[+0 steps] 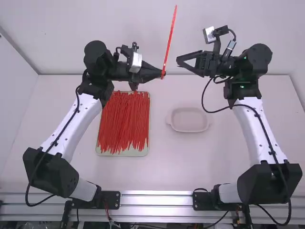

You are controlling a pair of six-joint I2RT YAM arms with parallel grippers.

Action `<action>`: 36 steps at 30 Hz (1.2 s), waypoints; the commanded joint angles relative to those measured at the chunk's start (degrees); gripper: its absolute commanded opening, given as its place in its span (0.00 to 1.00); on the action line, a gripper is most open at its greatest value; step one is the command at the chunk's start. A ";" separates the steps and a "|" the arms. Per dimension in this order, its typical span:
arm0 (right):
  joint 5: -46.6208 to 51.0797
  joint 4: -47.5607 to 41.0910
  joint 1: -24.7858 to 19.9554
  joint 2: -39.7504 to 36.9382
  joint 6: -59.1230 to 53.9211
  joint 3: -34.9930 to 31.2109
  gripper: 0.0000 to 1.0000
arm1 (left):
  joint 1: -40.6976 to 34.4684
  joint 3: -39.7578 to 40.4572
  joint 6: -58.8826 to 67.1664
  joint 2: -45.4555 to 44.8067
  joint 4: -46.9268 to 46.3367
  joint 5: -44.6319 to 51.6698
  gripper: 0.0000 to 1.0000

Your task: Fasten the cable tie

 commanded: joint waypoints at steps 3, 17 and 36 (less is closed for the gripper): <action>0.24 0.52 2.91 -0.74 -3.30 1.66 0.64 | -0.15 -0.11 -7.80 -0.39 0.94 -3.72 0.02; 5.31 0.39 8.22 -0.74 -4.79 1.66 0.52 | -1.05 -0.11 -7.82 -0.39 -0.26 -2.64 0.02; 4.09 0.39 6.58 -0.74 -4.57 1.66 0.00 | -1.33 -0.11 -7.89 -0.39 -0.11 -3.26 0.99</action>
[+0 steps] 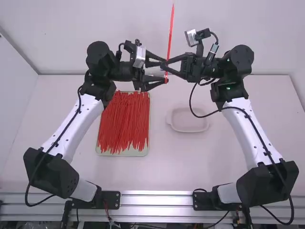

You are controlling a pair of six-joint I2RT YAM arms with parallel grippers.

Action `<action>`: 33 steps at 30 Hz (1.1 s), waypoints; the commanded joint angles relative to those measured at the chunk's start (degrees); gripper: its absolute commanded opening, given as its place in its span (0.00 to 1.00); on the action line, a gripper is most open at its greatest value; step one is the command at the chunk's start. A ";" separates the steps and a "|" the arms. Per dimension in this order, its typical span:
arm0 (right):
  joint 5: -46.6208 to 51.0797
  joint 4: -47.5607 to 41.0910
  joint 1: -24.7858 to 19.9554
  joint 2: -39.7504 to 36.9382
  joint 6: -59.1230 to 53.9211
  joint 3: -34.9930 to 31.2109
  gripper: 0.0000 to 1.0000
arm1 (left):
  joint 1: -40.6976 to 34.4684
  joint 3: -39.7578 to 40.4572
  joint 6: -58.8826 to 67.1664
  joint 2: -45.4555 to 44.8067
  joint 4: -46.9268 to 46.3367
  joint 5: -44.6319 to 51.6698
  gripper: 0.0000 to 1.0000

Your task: Fasten the cable tie

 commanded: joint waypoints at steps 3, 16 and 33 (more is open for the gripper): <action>0.68 0.61 -2.10 -0.76 -0.02 1.66 0.00 | 0.13 -0.11 -0.70 -0.28 -0.04 0.46 0.99; -1.64 -18.43 -11.52 -0.76 -16.26 1.66 0.00 | 0.13 -0.11 -3.54 -0.17 -6.84 -9.22 0.99; 18.01 -70.99 -14.08 -0.76 -59.39 1.64 0.00 | 1.51 -0.11 11.65 -0.17 -37.99 -13.68 0.99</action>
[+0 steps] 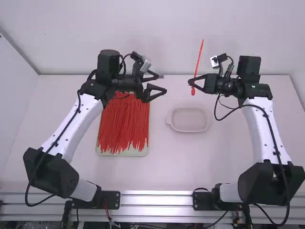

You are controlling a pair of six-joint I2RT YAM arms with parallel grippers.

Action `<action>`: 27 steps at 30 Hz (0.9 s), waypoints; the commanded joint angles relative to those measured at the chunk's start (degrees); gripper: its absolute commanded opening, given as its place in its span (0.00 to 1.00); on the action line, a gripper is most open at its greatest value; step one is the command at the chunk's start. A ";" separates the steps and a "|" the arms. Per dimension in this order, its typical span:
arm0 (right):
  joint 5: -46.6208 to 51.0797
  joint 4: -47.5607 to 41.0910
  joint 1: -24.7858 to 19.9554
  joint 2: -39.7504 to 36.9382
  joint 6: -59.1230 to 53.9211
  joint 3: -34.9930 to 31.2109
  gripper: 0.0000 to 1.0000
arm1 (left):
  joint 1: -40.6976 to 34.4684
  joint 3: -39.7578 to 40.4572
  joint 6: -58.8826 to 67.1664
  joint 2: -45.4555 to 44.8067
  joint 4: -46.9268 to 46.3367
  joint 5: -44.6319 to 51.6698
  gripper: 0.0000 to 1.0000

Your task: Fasten the cable tie

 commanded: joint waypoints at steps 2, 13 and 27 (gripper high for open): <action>12.33 -3.69 2.05 -0.76 -9.60 1.27 0.00 | 1.53 -0.11 5.07 -0.17 -3.80 0.39 0.99; 39.65 0.37 10.54 -0.72 -7.50 -6.62 0.00 | 5.62 -0.13 5.99 -0.17 -9.60 0.48 0.99; 52.17 20.85 11.15 -0.44 -2.05 -26.56 0.00 | 5.66 -0.13 7.39 -0.17 -10.95 0.68 0.99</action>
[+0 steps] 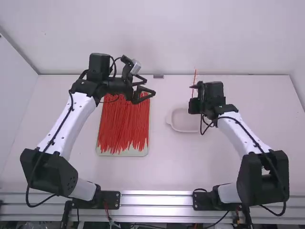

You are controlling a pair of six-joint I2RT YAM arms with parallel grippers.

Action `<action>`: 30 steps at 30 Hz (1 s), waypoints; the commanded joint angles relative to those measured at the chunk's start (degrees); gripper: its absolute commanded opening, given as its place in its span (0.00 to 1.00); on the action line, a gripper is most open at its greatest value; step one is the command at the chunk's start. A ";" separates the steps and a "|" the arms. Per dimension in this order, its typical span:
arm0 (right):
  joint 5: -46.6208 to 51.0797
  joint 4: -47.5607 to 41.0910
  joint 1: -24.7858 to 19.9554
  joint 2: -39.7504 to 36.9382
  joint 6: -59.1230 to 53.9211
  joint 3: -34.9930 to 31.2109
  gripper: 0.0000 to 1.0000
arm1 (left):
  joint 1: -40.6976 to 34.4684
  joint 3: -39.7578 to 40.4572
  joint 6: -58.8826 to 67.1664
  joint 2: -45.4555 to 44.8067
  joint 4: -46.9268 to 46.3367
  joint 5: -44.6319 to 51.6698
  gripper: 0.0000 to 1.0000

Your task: Fasten the cable tie

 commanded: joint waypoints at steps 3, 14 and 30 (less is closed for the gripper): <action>1.11 4.00 -1.95 1.36 2.84 -3.63 0.00 | 0.09 -0.13 1.20 -0.17 0.46 1.05 0.99; -1.81 9.44 -0.59 14.36 2.43 -3.74 0.00 | 0.09 -0.11 0.83 -0.17 0.46 1.11 0.99; 1.90 9.11 1.40 16.24 5.14 -2.64 0.98 | 0.11 -0.11 1.14 -0.20 0.72 3.80 0.99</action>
